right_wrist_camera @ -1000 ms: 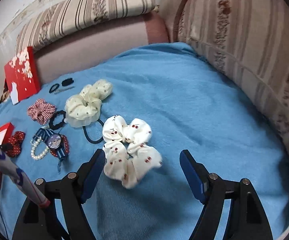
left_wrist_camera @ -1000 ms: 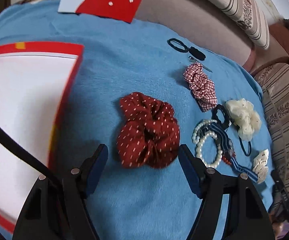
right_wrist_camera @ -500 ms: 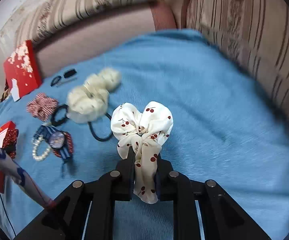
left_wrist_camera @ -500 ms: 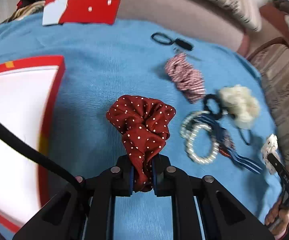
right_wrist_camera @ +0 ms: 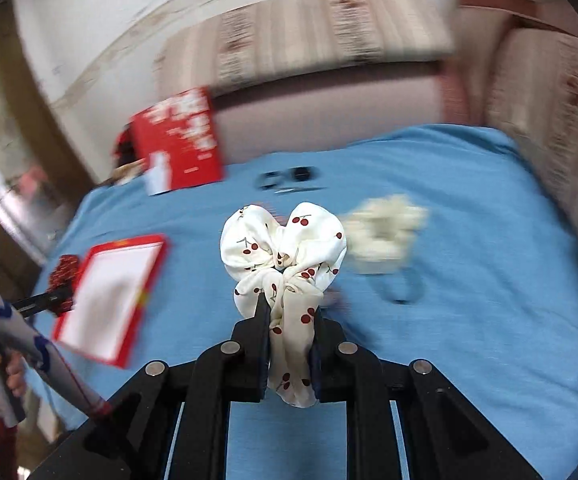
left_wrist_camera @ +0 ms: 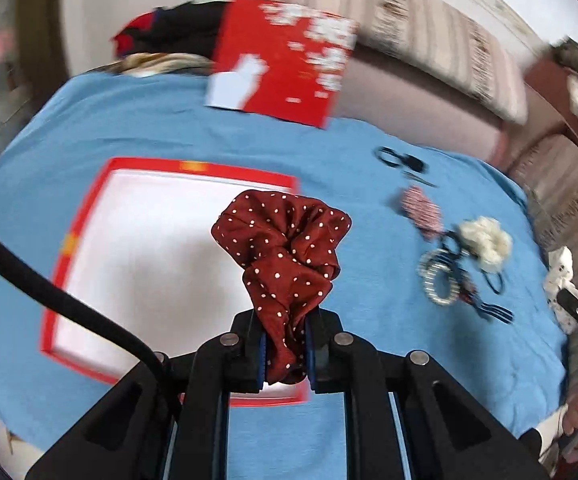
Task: Organize jewelry
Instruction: 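Carry both held scrunchies over the red box tray with both grippers, then lower both scrunchies into the tray and open both grippers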
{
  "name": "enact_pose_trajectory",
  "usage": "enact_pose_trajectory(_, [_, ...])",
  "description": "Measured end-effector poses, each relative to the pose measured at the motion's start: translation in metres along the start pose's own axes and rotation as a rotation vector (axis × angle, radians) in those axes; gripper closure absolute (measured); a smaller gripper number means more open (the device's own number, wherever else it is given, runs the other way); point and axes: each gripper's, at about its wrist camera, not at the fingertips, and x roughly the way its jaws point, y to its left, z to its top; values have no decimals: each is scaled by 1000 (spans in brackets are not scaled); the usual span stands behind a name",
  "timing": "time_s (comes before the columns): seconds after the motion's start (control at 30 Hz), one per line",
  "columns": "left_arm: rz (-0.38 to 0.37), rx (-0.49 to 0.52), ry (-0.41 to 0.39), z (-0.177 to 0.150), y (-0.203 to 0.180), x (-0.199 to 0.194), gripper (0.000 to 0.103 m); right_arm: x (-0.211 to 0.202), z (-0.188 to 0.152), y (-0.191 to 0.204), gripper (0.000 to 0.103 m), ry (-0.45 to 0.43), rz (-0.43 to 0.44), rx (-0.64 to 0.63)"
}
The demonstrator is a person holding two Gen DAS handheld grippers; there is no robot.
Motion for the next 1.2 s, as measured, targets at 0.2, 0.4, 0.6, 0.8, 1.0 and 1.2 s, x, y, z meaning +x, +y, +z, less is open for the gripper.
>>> enact_pose_trajectory(0.2, [95, -36, 11, 13, 52, 14, 89, 63, 6, 105, 86, 74, 127, -109])
enact_pose_trajectory(0.4, [138, -78, 22, 49, 94, 55, 89, 156, 19, 180, 86, 180, 212, -141])
enact_pose_trajectory(0.6, [169, -114, 62, 78, 127, 102, 86, 235, 29, 220, 86, 260, 237, -128])
enact_pose_trajectory(0.8, [222, -152, 94, 86, 154, 139, 82, 285, 34, 230, 79, 297, 215, -120])
enact_pose_trajectory(1.0, [162, -237, 61, 84, 169, 131, 60, 274, 43, 226, 48, 261, 240, -115])
enact_pose_trajectory(1.2, [164, -231, 19, 63, 151, 86, 58, 237, 9, 211, 45, 243, 132, -201])
